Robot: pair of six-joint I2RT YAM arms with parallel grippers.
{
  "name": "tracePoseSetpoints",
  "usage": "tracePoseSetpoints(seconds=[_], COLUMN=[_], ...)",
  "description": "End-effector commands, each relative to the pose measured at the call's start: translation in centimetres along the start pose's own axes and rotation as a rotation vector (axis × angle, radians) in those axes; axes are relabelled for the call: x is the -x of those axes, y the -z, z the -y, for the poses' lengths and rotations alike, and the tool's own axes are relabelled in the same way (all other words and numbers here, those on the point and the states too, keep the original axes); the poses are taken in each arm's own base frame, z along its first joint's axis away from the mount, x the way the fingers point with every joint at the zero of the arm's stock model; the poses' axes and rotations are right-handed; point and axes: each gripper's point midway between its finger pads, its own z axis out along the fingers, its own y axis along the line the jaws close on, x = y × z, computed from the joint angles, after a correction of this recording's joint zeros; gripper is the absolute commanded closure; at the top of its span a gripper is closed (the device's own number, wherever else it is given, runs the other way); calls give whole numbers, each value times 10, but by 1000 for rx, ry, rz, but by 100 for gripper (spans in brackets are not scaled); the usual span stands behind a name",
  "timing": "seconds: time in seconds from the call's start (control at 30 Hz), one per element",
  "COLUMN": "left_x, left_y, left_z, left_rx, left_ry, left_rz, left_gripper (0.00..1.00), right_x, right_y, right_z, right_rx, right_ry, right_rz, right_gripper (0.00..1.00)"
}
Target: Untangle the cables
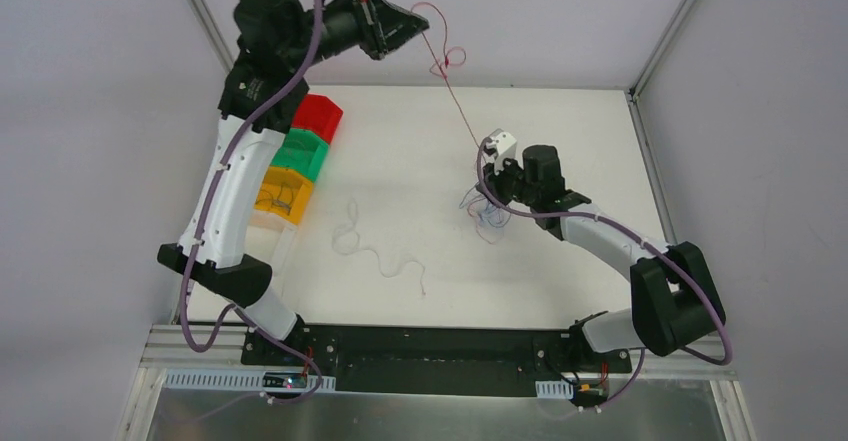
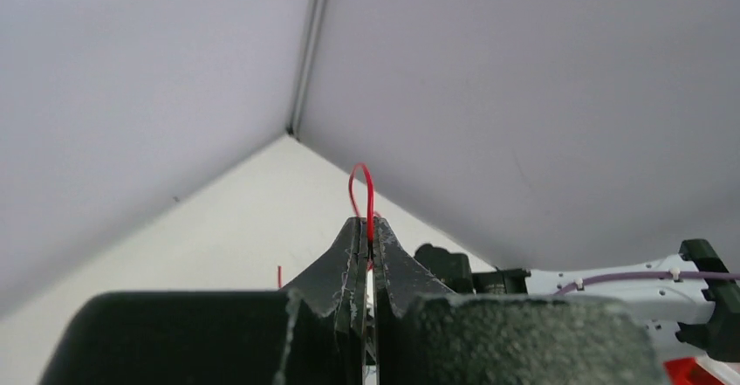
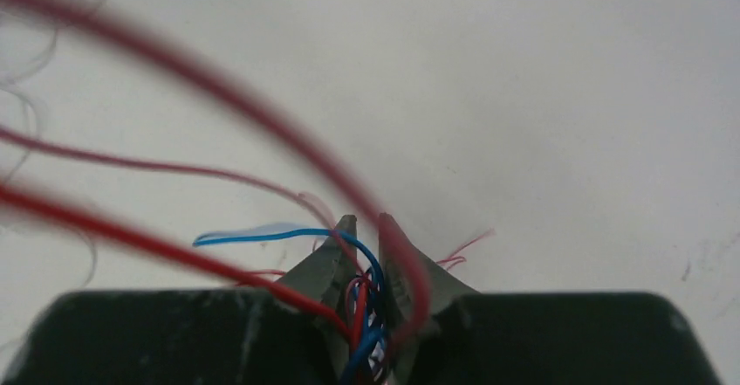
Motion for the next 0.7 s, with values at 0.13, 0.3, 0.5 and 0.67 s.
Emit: tracePoseSetpoints(seconds=[0.13,0.3,0.5,0.67], left_x=[96,123,159,182], left_y=[40,56,80,103], left_z=[22,12,-7,-22], left_rx=[13,84,232,397], left_ry=[-244,-268,-325,-407], left_rz=[226,298,412,488], left_gripper=[100,100,100,100], right_x=[-78,-109,-137,-157], right_y=[29,55,74,87], right_z=[40,45,49,49], right_rx=[-51,-41,-41,-31], right_ry=[48,52,73,68], right_rz=[-278,-405,-507,-590], right_gripper=[81,68,71,99])
